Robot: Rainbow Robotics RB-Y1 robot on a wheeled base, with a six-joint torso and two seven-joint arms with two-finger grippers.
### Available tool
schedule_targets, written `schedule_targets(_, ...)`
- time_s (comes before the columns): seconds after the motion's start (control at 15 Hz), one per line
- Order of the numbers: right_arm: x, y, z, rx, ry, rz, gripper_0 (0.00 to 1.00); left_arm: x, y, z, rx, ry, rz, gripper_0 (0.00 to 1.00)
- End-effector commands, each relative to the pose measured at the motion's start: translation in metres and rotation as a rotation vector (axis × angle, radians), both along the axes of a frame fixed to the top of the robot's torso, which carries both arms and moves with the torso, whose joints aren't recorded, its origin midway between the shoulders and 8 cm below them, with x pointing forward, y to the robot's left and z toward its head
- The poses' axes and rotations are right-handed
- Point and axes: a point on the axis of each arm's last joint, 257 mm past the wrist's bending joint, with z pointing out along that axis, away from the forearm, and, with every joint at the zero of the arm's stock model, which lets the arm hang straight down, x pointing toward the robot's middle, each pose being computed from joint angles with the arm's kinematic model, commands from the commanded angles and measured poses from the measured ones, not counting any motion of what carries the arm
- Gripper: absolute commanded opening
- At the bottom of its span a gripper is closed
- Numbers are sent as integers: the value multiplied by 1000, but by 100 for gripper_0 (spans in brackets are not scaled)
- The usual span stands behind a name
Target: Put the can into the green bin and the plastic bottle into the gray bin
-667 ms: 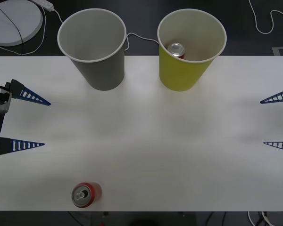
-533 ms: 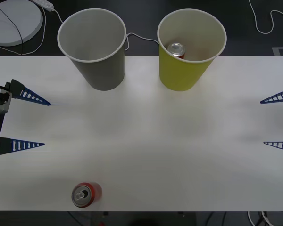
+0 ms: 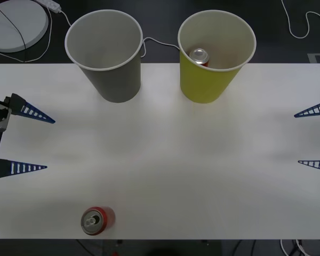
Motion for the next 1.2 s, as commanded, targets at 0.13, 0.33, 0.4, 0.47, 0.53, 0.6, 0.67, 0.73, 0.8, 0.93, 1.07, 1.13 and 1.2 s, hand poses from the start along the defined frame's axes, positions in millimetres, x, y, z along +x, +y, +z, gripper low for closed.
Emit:
schedule_targets(0.13, 0, 0, 0, 0, 0, 0, 100, 0, 12, -10, -32, -12, -43, 100)
schedule_targets(0.33, 0, 0, 0, 0, 0, 0, 100, -6, 18, -26, -79, -9, -93, 100)
schedule_targets(0.4, 0, 0, 0, 0, 0, 0, 100, -10, 22, -31, -92, -4, -111, 100)
schedule_targets(0.47, 0, 0, 0, 0, 0, 0, 100, -13, 25, -36, -101, -7, -131, 100)
schedule_targets(0.53, 0, 0, 0, 0, 0, 0, 100, -15, 29, -41, -104, -10, -143, 100)
schedule_targets(0.6, 0, 0, 0, 0, 0, 0, 100, -16, 34, -47, -104, -15, -152, 100)
schedule_targets(0.67, 0, 0, 0, 0, 0, 0, 100, -18, 36, -51, -116, -17, -161, 100)
schedule_targets(0.73, 0, 0, 0, 0, 0, 0, 100, -21, 39, -57, -126, -19, -171, 100)
schedule_targets(0.8, 0, 0, 0, 0, 0, 0, 100, -24, 43, -63, -137, -20, -179, 100)
schedule_targets(0.93, 0, 0, 0, 0, 0, 0, 100, -30, 45, -74, -159, -21, -198, 100)
schedule_targets(1.07, 0, 0, 0, 0, 0, 0, 100, -39, 46, -85, -185, -18, -219, 100)
schedule_targets(1.13, 0, 0, 0, 0, 0, 0, 100, -45, 46, -90, -204, -9, -225, 100)
schedule_targets(1.2, 0, 0, 0, 0, 0, 0, 100, -50, 46, -94, -222, -2, -231, 100)
